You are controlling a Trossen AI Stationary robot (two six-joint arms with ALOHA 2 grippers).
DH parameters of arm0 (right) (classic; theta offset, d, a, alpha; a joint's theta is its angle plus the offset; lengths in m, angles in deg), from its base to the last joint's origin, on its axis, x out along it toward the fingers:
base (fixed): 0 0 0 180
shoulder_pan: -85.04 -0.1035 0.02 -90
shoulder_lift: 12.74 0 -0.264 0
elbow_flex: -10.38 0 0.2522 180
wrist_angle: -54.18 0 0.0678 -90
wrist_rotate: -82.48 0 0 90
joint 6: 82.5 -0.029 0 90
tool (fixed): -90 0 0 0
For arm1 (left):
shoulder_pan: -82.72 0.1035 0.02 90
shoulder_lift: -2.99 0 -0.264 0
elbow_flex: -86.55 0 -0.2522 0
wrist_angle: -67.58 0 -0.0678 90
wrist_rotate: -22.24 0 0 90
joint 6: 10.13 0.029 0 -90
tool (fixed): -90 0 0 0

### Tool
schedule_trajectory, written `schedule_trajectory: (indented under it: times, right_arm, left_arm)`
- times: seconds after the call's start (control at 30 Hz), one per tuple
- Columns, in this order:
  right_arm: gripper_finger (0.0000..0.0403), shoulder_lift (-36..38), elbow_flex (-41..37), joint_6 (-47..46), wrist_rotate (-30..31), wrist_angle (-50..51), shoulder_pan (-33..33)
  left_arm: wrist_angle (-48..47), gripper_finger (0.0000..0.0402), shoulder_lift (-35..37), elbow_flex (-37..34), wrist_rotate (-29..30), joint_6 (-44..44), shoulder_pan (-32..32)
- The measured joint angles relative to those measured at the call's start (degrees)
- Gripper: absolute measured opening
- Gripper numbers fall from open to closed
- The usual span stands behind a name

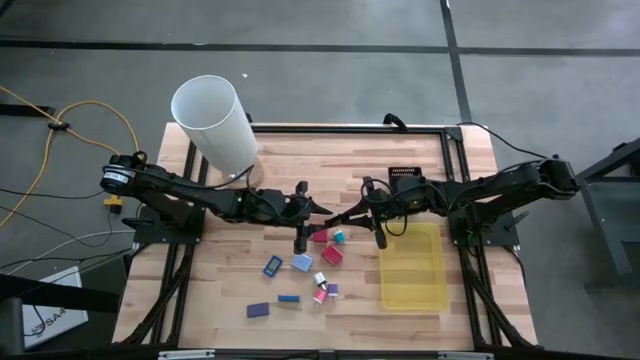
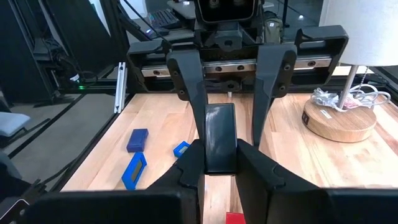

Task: Pick & Place Office items
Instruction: Put the black digital clock into the black bin

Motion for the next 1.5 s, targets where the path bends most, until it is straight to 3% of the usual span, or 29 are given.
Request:
schedule_trajectory:
  times: [0.7, 0.87, 1.17, 1.5]
  right_arm:
    - [0.0054, 0.00, 0.00, -1.55, 8.72, 8.05, 0.00]
    - [0.0054, 0.00, 0.00, -2.01, 16.34, 10.12, 0.00]
    - [0.0054, 0.00, 0.00, -8.08, 35.85, 16.81, 0.19]
    - [0.0054, 0.00, 0.00, -23.25, 41.25, 29.81, 5.60]
  left_arm:
    - [-0.02, 0.0161, 0.00, 0.00, -0.20, 0.00, -0.04]
    - [-0.02, 0.0161, 0.00, 0.00, -0.20, -0.02, -0.04]
    - [-0.02, 0.0161, 0.00, 0.00, -0.20, -0.18, -0.04]
    - [-0.02, 0.0161, 0.00, 0.00, -0.19, -0.22, -0.04]
